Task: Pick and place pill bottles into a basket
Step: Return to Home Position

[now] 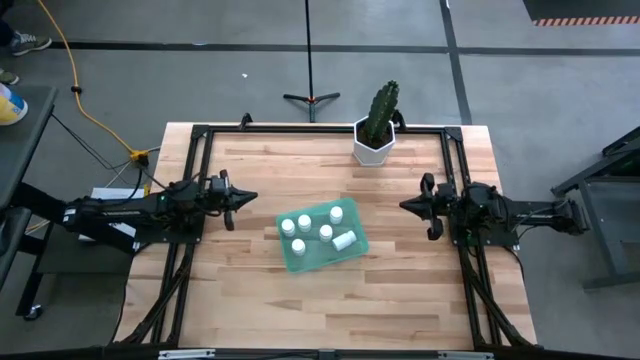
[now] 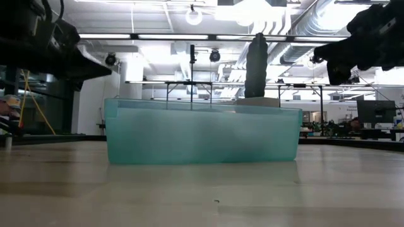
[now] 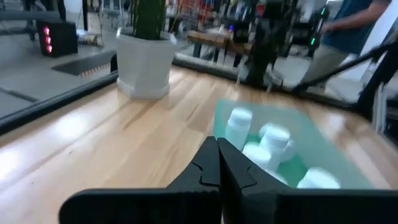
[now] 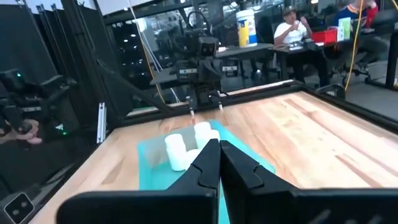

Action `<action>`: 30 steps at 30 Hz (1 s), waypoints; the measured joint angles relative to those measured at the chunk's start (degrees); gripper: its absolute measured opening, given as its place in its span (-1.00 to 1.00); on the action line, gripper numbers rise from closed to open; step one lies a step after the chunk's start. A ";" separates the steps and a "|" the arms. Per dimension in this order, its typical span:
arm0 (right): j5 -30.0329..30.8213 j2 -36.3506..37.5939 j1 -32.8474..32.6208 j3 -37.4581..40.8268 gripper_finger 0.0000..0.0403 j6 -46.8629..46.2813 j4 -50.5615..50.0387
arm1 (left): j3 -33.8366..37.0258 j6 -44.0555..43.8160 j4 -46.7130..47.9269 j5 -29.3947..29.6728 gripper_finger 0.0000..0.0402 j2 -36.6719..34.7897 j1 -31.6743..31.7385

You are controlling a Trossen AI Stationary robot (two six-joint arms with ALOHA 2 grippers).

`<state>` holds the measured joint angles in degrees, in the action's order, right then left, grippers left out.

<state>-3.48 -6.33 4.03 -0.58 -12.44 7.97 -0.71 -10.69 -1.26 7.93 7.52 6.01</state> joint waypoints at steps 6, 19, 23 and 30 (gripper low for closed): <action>0.49 -0.13 0.51 0.00 -1.00 -1.50 -2.52 | -0.06 3.39 -0.46 0.30 -0.89 -1.04 0.01; 0.33 -0.09 0.46 0.02 -1.00 -2.11 -6.29 | -0.06 1.39 0.01 -3.15 -0.38 -0.19 -0.01; 0.32 -0.09 0.46 0.02 -1.00 -2.11 -6.37 | -0.06 1.41 0.17 -3.36 -0.18 -0.16 -0.01; 0.32 -0.09 0.46 0.04 -1.00 -2.11 -6.45 | -0.06 1.41 0.17 -3.38 0.00 -0.14 -0.01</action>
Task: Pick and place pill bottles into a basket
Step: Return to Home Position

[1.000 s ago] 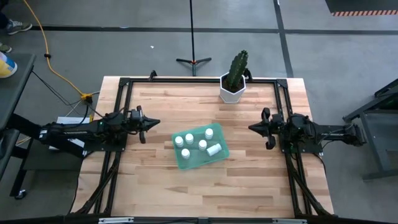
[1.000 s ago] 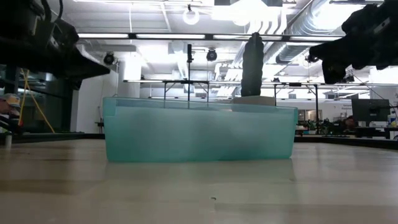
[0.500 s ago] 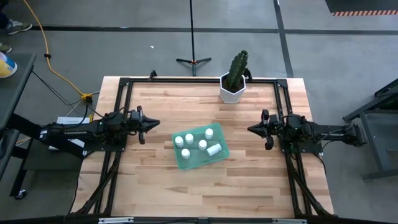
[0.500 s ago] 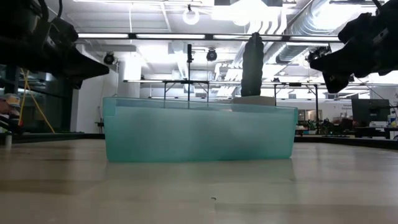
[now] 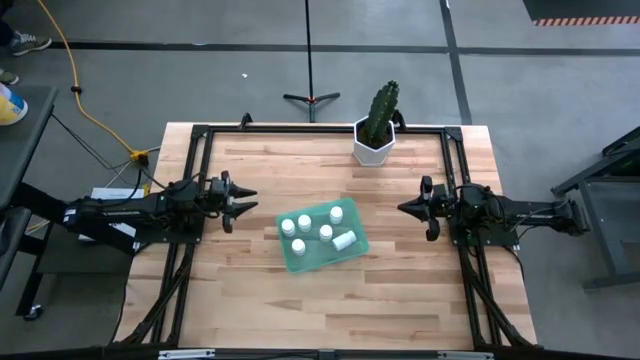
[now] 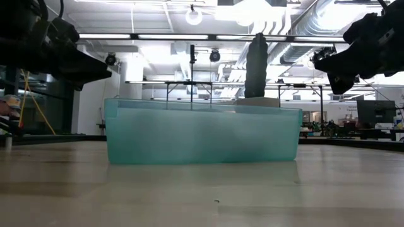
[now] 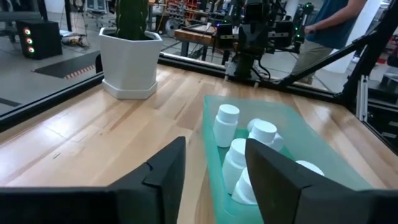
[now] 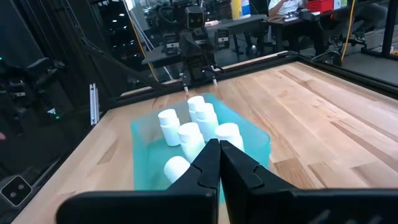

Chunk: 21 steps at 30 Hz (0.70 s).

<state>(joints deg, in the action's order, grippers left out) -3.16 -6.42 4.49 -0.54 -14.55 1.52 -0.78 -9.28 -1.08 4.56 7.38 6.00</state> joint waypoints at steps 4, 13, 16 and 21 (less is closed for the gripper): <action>-0.02 0.00 0.00 0.00 -1.00 0.00 -0.02 | 0.00 0.00 0.00 0.00 0.04 0.00 0.00; -0.02 0.00 0.00 0.02 -1.00 0.02 -0.09 | 0.02 0.00 -0.01 0.00 0.05 0.00 0.00; -0.02 0.00 0.00 0.02 -1.00 0.00 -0.11 | 0.02 0.00 -0.02 -0.02 0.04 0.00 0.00; -0.04 0.00 0.00 0.02 -1.00 0.02 -0.13 | 0.02 0.00 -0.02 -0.02 0.05 0.00 0.00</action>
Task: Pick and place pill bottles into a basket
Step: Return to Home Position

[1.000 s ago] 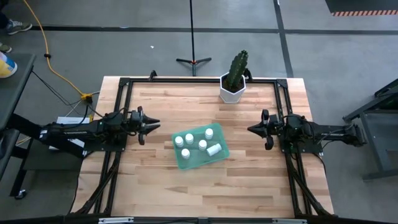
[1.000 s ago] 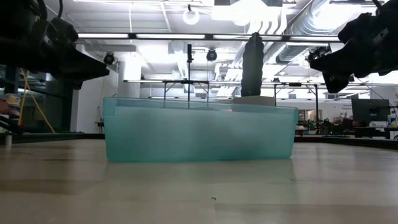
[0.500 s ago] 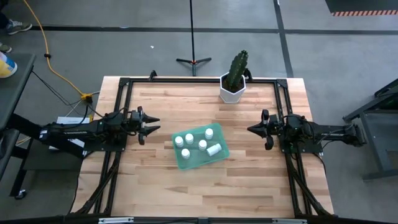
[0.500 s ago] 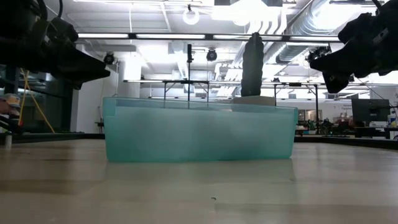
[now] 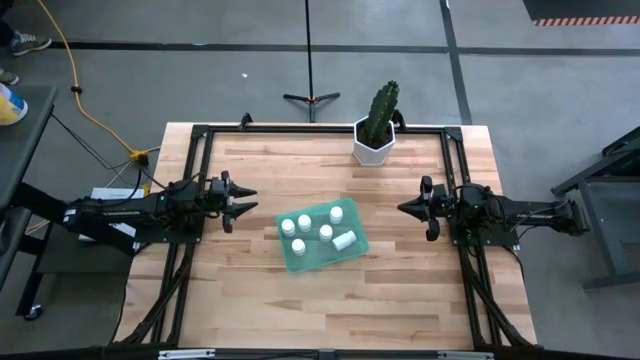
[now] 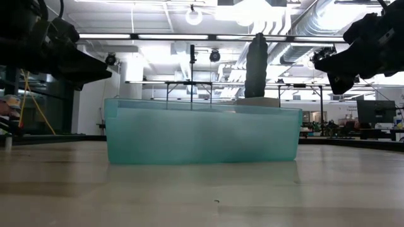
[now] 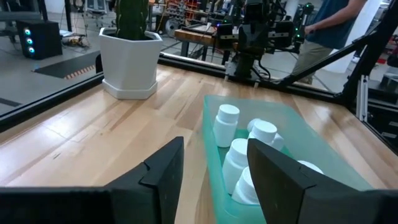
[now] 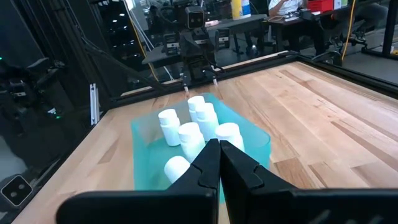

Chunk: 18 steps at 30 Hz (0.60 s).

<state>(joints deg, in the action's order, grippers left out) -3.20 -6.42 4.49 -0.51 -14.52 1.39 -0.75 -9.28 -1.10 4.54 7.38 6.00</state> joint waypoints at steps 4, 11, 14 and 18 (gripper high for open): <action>0.00 0.00 0.00 0.00 -1.00 0.00 -0.02 | 0.00 0.00 0.00 0.00 0.04 0.00 0.00; -0.02 0.00 0.00 0.02 -1.00 0.00 -0.02 | 0.02 0.00 0.00 0.00 0.03 0.00 0.00; -0.02 0.00 0.00 0.02 -1.00 0.00 -0.02 | 0.02 0.00 0.00 0.00 0.02 0.00 0.00; -0.02 0.00 0.00 0.02 -1.00 0.00 -0.02 | 0.02 0.00 0.00 0.00 0.02 0.00 0.00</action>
